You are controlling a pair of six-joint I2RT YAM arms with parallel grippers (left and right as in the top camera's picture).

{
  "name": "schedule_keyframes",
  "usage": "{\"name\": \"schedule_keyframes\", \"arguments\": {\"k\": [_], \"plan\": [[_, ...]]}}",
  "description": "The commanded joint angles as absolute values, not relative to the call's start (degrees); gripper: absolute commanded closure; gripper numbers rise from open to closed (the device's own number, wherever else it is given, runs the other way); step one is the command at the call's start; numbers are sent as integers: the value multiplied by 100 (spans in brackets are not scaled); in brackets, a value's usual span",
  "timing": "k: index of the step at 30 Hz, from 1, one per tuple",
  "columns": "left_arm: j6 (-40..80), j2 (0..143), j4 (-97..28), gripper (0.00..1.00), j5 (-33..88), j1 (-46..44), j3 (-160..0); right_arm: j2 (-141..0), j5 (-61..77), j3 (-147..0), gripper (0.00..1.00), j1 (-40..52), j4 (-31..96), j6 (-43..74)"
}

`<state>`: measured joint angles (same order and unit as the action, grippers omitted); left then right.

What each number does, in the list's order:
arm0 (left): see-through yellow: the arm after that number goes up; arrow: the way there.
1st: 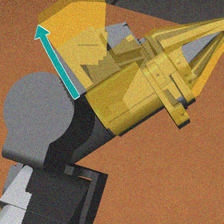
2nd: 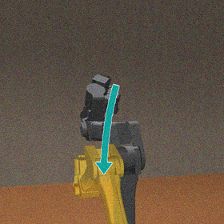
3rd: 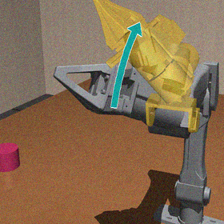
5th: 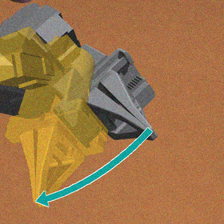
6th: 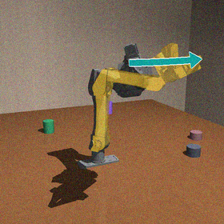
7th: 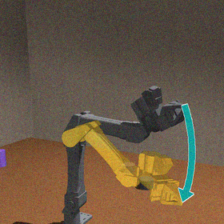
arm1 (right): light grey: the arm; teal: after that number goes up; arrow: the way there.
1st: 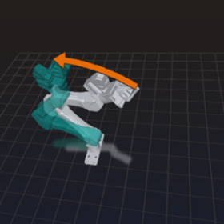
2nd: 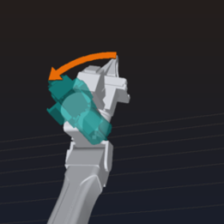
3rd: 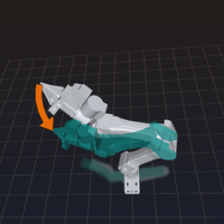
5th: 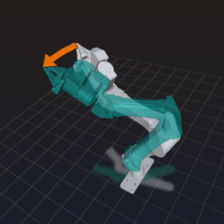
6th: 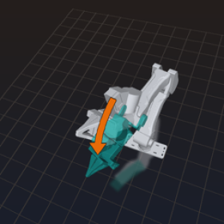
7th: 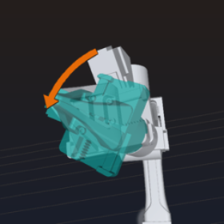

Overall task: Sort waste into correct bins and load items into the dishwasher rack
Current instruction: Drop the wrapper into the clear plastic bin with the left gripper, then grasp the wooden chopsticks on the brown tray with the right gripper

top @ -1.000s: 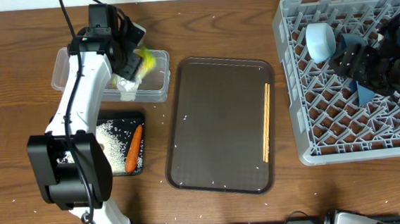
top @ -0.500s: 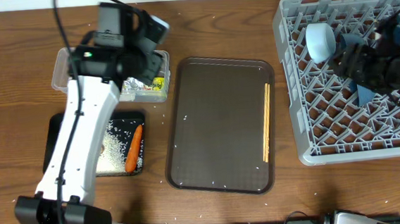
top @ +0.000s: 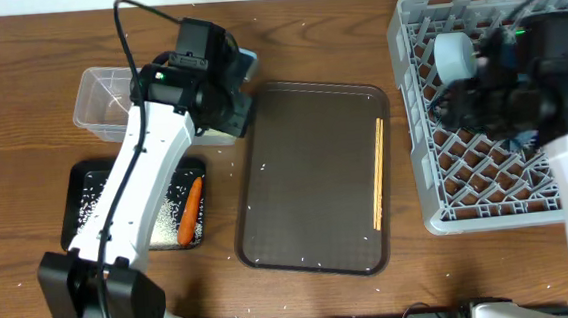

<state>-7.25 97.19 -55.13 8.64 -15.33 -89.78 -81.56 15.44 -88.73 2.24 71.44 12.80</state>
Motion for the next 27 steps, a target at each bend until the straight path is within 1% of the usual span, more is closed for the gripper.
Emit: {"name": "schedule_keyframes", "arguments": {"k": [1, 3, 6, 7, 8, 10, 12, 21, 27], "plan": [[834, 9773, -5474, 42, 84, -1166, -8932, -8418, 1221, -8639, 52, 969, 7155, 1518], [1118, 9760, -5457, 30, 84, -858, -8976, -8619, 958, -8440, 54, 1437, 7094, 1931], [1343, 9660, -5513, 18, 266, -370, -9011, -9061, 628, -8165, 59, 1959, 6971, 2456], [1343, 9631, -5524, 6, 379, -246, -9011, -9203, 548, -8082, 60, 2058, 6893, 2530], [1343, 9614, -5531, 2, 471, -113, -9011, -9382, 484, -7992, 61, 2141, 6781, 2622], [1345, 9612, -5638, 2, 556, 67, -9011, -9723, 473, -7883, 66, 2209, 6554, 2731], [1343, 9614, -5769, 2, 552, 180, -9006, -10071, 475, -7861, 68, 2215, 6399, 2827], [1341, 9614, -5802, 2, 552, 272, -9006, -11264, 427, -7861, 67, 2086, 5968, 2936], [1341, 9614, -5804, 2, 552, 272, -9006, -11703, 377, -7861, 67, 1911, 5839, 2932]]}}
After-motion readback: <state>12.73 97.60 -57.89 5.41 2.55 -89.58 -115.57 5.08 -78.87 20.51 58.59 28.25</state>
